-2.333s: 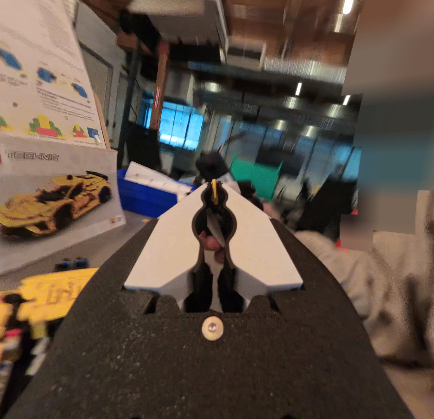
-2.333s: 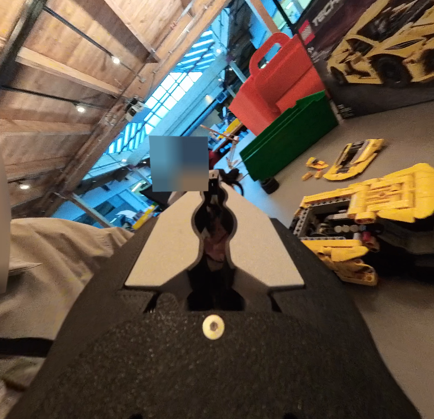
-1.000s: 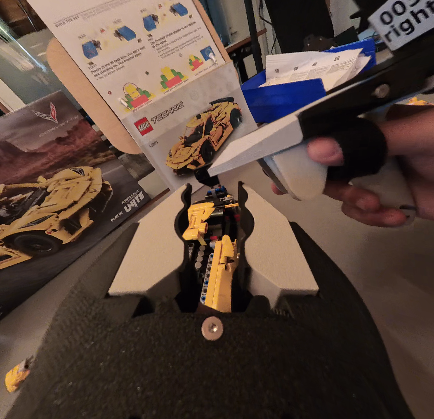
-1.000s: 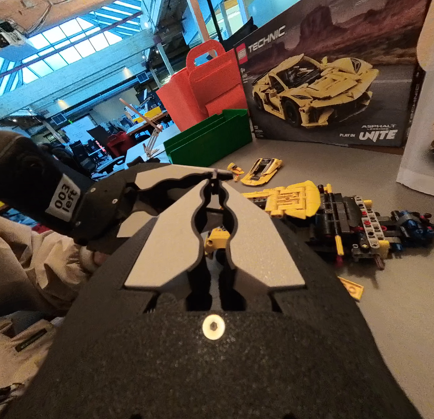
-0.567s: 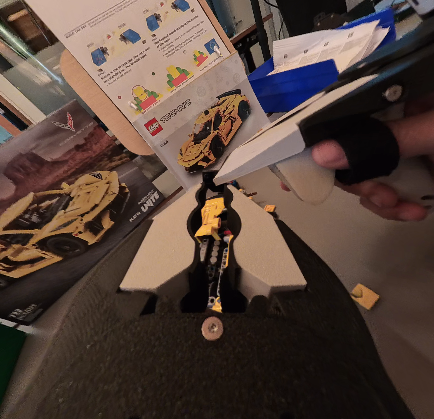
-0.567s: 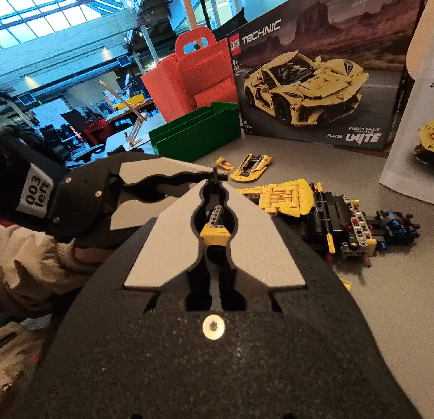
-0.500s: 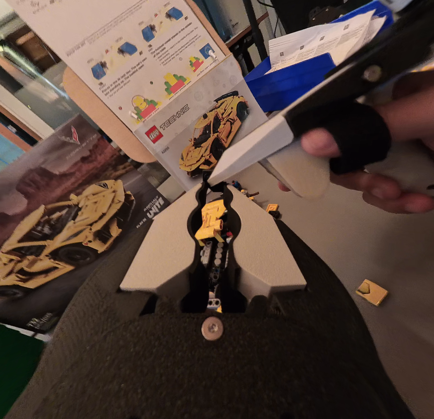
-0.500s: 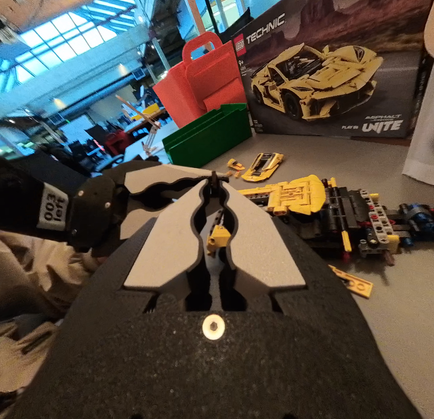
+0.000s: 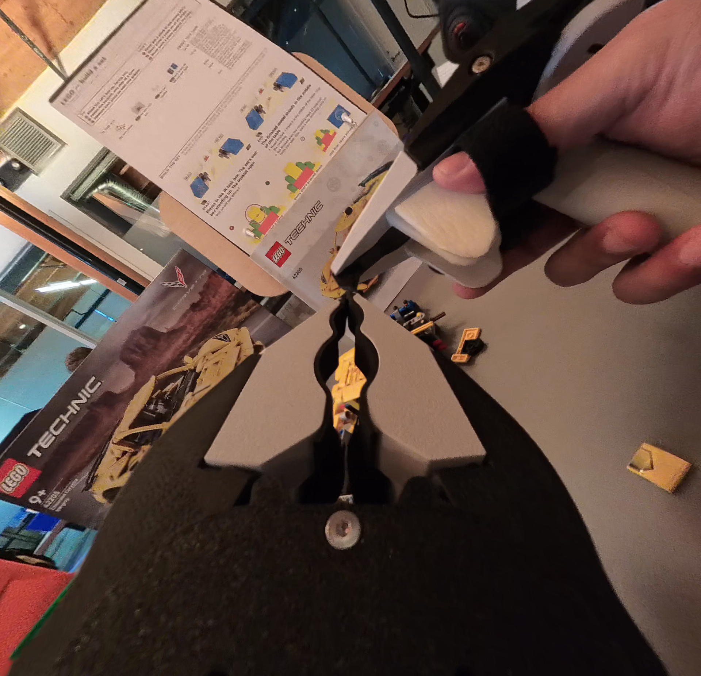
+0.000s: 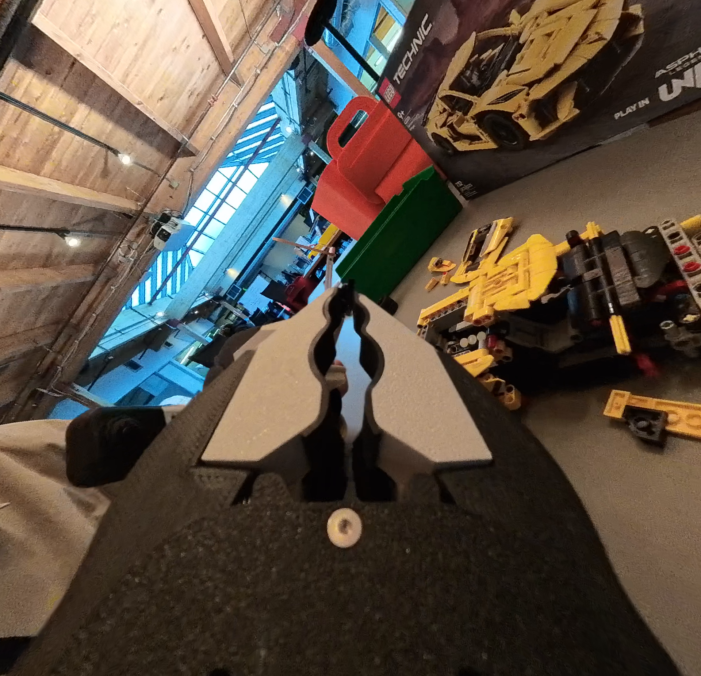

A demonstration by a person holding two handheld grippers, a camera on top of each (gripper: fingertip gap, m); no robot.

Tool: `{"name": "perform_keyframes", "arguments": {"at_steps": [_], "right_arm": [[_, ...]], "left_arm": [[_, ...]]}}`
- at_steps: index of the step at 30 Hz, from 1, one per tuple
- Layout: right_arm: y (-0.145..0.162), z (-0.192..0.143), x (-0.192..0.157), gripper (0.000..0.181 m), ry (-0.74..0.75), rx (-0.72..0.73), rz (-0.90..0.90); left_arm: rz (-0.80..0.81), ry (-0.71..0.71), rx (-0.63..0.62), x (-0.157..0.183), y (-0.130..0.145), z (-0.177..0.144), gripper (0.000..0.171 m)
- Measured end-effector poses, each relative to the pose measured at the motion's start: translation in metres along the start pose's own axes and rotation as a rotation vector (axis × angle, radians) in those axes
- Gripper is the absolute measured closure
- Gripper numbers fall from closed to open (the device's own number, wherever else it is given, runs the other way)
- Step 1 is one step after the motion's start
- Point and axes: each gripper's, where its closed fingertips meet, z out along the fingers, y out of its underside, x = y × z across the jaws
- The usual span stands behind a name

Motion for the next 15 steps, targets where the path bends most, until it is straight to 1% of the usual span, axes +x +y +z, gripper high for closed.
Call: {"name": "perform_keyframes", "arguments": {"at_steps": [1, 3, 4, 5, 6, 8, 12, 14, 15], "right_arm": [[-0.001, -0.001, 0.001, 0.178, 0.013, 0.002, -0.013], [0.002, 0.000, 0.006, 0.178, 0.072, -0.020, -0.091], [0.002, 0.001, 0.007, 0.178, 0.111, -0.024, -0.155], [0.003, 0.002, 0.007, 0.178, 0.144, -0.030, -0.218], [0.005, 0.003, 0.007, 0.178, 0.164, -0.043, -0.272], [0.010, 0.007, 0.007, 0.178, 0.189, -0.071, -0.322], [0.016, 0.010, 0.005, 0.178, 0.157, -0.092, -0.271], [0.016, 0.009, 0.005, 0.178, 0.160, -0.101, -0.273], [0.017, 0.010, 0.006, 0.178, 0.167, -0.103, -0.284]], "left_arm": [[-0.015, 0.000, 0.008, -0.002, 0.000, 0.000, 0.171], [-0.075, 0.015, -0.024, -0.002, 0.007, 0.003, 0.171], [-0.103, 0.026, -0.035, -0.001, 0.009, 0.005, 0.166], [-0.124, 0.031, -0.038, -0.001, 0.010, 0.006, 0.153], [-0.137, 0.025, -0.031, -0.003, 0.008, 0.005, 0.146], [-0.135, 0.007, -0.012, -0.006, 0.005, 0.004, 0.145], [-0.120, 0.034, -0.025, -0.001, 0.007, 0.005, 0.149], [-0.125, 0.054, -0.026, 0.002, 0.007, 0.004, 0.157], [-0.129, 0.056, -0.034, 0.002, 0.007, 0.005, 0.157]]}}
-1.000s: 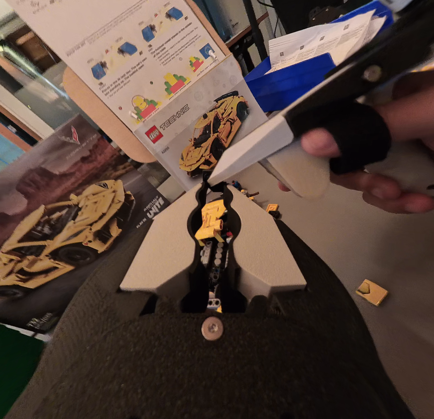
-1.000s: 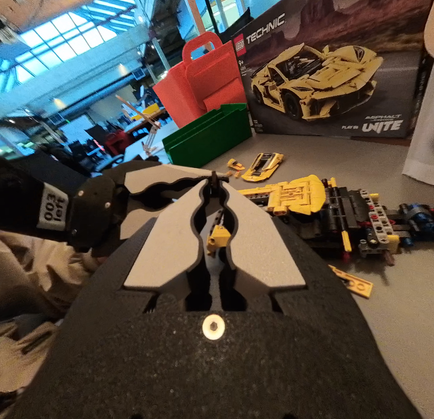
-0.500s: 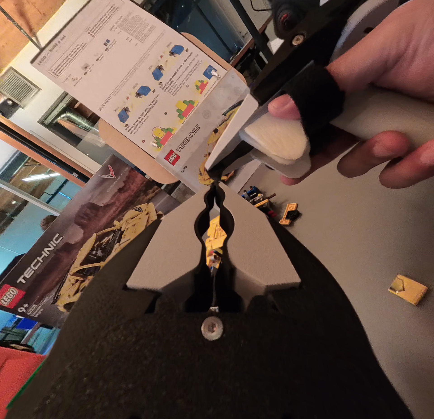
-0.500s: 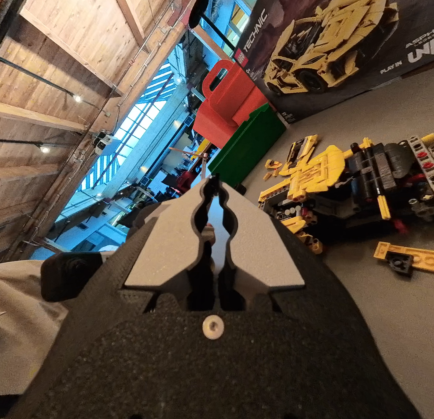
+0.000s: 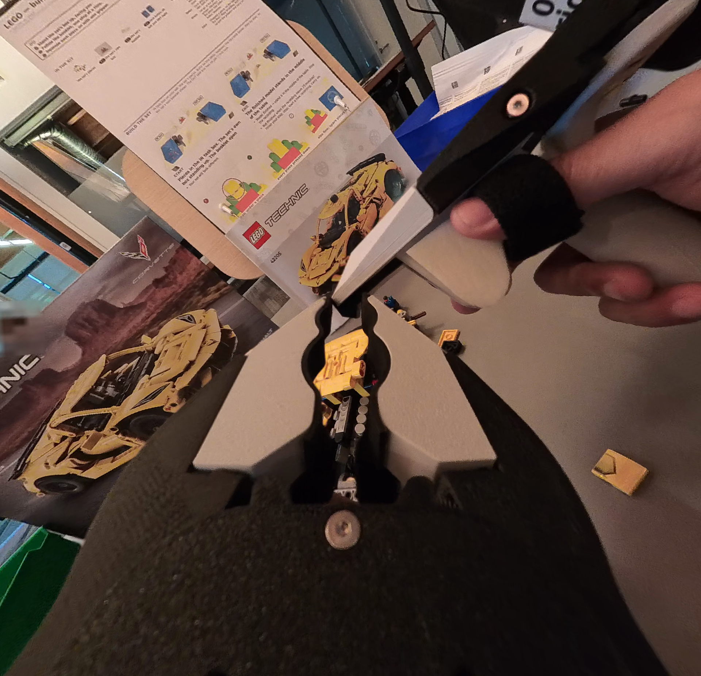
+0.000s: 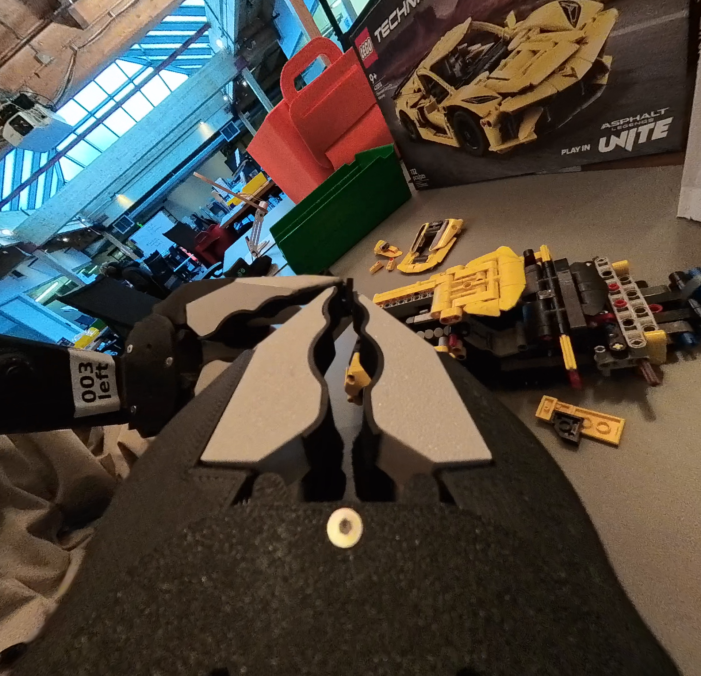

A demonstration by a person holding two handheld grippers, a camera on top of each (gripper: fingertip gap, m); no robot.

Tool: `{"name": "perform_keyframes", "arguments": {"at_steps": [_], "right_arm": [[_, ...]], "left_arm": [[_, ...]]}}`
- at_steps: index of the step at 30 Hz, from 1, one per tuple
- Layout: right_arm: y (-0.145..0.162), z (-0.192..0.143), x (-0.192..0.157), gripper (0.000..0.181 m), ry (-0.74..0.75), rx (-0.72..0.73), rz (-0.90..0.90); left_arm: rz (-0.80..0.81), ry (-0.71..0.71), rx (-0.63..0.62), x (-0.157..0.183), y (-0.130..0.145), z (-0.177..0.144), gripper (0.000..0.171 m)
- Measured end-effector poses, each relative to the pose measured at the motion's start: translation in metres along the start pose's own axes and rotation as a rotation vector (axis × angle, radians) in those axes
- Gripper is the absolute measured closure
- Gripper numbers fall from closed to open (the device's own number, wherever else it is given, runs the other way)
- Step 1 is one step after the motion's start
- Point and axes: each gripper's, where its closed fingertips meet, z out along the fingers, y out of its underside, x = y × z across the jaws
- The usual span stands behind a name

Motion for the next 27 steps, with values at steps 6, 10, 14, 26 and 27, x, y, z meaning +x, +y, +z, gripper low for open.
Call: {"name": "perform_keyframes", "arguments": {"at_steps": [6, 10, 14, 26, 27], "right_arm": [[0.000, -0.003, -0.005, 0.178, -0.048, -0.003, 0.007], [0.000, -0.009, -0.012, 0.178, -0.153, -0.021, 0.055], [0.002, -0.015, -0.016, 0.177, -0.168, -0.074, -0.045], [-0.028, -0.049, 0.017, 0.178, -0.078, 0.080, 0.045], [-0.028, -0.046, 0.007, 0.177, -0.106, 0.086, 0.007]], "left_arm": [[-0.167, 0.110, 0.024, 0.001, -0.003, -0.003, 0.158], [-0.271, 0.218, 0.075, 0.004, -0.012, -0.007, 0.160], [-0.338, 0.325, 0.105, 0.008, -0.017, -0.012, 0.160], [-0.425, 0.284, 0.229, -0.024, -0.032, -0.025, 0.171], [-0.406, 0.293, 0.224, -0.018, -0.033, -0.024, 0.171]]}}
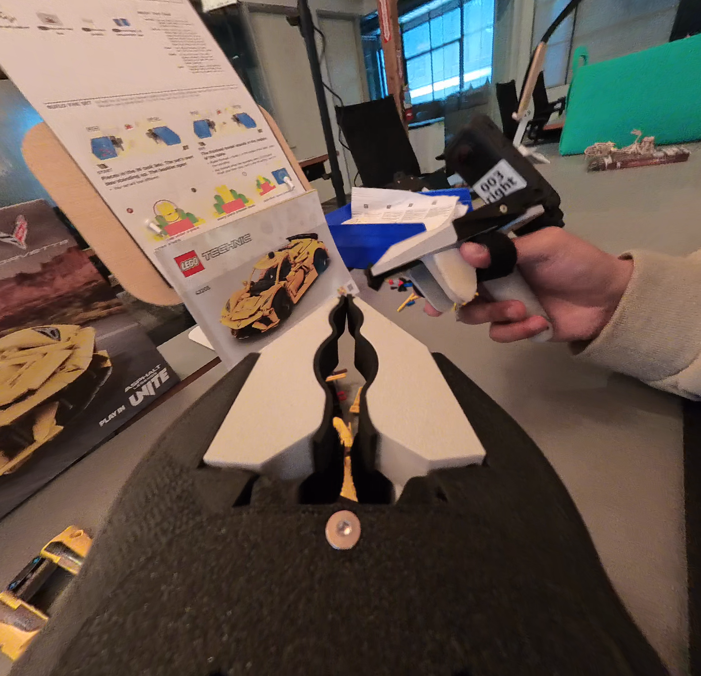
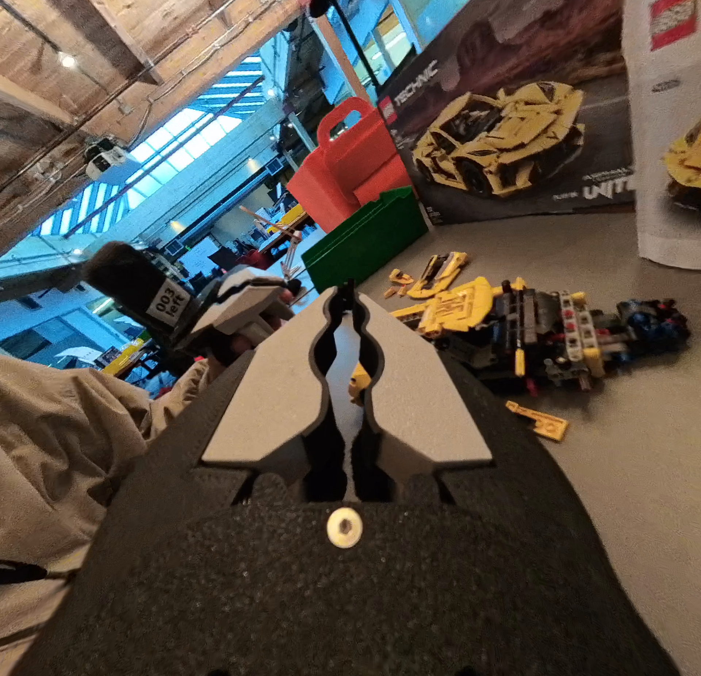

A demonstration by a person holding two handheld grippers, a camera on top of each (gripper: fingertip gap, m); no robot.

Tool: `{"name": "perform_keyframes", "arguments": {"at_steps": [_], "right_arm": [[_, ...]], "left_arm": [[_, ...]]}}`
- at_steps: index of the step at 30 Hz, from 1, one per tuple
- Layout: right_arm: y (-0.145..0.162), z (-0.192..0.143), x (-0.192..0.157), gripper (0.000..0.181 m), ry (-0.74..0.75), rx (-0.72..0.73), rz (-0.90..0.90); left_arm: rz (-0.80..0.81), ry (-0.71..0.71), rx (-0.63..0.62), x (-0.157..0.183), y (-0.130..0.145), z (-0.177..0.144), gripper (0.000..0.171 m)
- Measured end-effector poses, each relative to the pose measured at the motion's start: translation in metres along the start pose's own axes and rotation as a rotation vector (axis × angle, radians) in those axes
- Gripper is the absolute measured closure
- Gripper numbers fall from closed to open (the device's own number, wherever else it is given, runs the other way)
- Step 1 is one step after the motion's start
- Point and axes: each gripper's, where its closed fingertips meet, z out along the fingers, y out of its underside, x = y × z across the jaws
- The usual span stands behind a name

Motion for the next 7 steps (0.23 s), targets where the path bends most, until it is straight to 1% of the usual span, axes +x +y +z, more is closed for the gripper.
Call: {"name": "perform_keyframes", "arguments": {"at_steps": [2, 4, 5, 6, 7], "right_arm": [[0.000, 0.008, -0.022, 0.177, -0.105, 0.003, -0.061], [0.000, 0.010, -0.039, 0.178, -0.177, 0.025, -0.158], [-0.002, 0.009, -0.048, 0.178, -0.235, 0.048, -0.113], [-0.004, 0.008, -0.058, 0.178, -0.337, 0.055, 0.020], [-0.006, 0.006, -0.066, 0.178, -0.442, 0.048, 0.189]], "left_arm": [[-0.021, 0.017, 0.001, 0.006, 0.002, 0.004, 0.171], [-0.114, 0.053, -0.017, 0.007, 0.008, 0.007, 0.171], [-0.139, 0.092, -0.026, 0.009, 0.010, 0.008, 0.153], [-0.126, 0.114, -0.017, 0.012, 0.008, 0.008, 0.142], [-0.078, 0.118, 0.006, 0.016, 0.004, 0.007, 0.140]]}}
